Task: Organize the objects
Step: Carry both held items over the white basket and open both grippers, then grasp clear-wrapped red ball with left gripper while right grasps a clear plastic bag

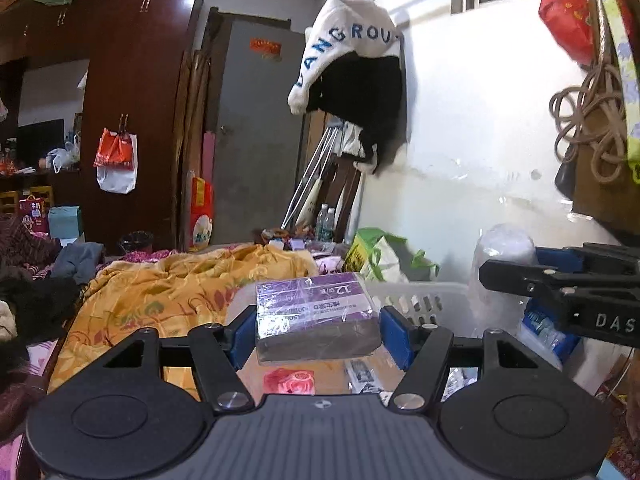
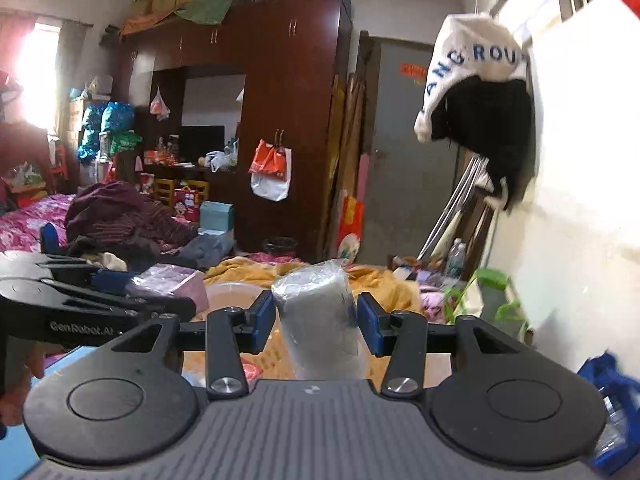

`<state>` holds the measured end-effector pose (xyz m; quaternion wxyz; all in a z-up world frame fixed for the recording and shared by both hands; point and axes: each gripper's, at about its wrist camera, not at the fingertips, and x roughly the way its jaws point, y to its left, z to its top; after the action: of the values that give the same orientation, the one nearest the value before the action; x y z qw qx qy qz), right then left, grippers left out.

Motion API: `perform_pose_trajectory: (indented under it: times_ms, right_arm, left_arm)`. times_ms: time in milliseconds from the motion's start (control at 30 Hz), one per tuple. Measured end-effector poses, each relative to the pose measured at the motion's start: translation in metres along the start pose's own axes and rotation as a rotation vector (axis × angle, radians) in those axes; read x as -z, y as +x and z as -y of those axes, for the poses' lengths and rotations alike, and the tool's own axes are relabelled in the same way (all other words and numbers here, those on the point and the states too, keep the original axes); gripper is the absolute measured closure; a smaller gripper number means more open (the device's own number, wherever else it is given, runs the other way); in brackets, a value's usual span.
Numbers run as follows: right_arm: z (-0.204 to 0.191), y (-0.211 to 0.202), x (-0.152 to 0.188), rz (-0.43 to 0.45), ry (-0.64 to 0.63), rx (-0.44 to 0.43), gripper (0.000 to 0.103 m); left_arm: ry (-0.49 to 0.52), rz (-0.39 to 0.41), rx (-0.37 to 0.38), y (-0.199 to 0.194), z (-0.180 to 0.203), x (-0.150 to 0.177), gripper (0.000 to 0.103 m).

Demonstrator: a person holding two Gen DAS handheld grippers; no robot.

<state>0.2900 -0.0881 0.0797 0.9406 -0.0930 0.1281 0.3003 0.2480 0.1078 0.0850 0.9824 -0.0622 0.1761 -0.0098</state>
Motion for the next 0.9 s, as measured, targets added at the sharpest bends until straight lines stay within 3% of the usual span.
perform_pose_trajectory:
  times_ms: [67,100,133,167,200,233,333,467,600,733,900]
  right_arm:
    - [0.001,0.005,0.005,-0.032,-0.002,-0.024,0.053]
    - [0.002,0.003,0.006,-0.021,0.002,-0.011,0.049]
    - [0.003,-0.003,0.008,-0.004,0.011,0.001,0.036]
    - [0.006,-0.014,0.014,0.022,0.03,-0.004,0.027]
    - [0.009,-0.024,0.016,0.041,0.046,-0.019,0.01]
    - [0.01,-0.037,0.023,0.06,0.062,-0.028,0.0]
    - [0.011,-0.067,0.047,0.075,0.086,-0.047,0.0]
    - [0.002,-0.085,0.091,-0.011,0.119,-0.091,0.0]
    - [-0.011,-0.098,0.119,-0.044,0.127,-0.101,0.0]
    - [-0.017,-0.108,0.134,-0.077,0.156,-0.161,0.0]
    - [-0.02,-0.109,0.141,-0.116,0.123,-0.171,0.001]
  left_arm:
    - [0.001,0.007,0.005,0.006,0.001,0.002,0.031]
    - [0.009,0.008,-0.001,0.009,0.002,0.003,0.019]
    - [0.004,0.001,-0.014,0.01,0.001,0.004,0.014]
    - [-0.002,0.003,-0.017,0.008,0.0,0.005,0.013]
    - [-0.006,0.014,-0.008,0.002,-0.003,0.007,0.013]
    - [-0.012,0.029,0.003,-0.008,-0.005,0.01,0.013]
    - [-0.022,0.059,0.039,-0.042,-0.008,0.021,0.012]
    - [0.029,0.025,0.066,-0.082,0.0,0.055,0.009]
    - [0.045,0.015,0.098,-0.113,0.008,0.098,0.009]
    - [0.086,0.013,0.105,-0.122,0.02,0.125,0.009]
    - [0.096,-0.012,0.105,-0.117,0.024,0.137,0.009]
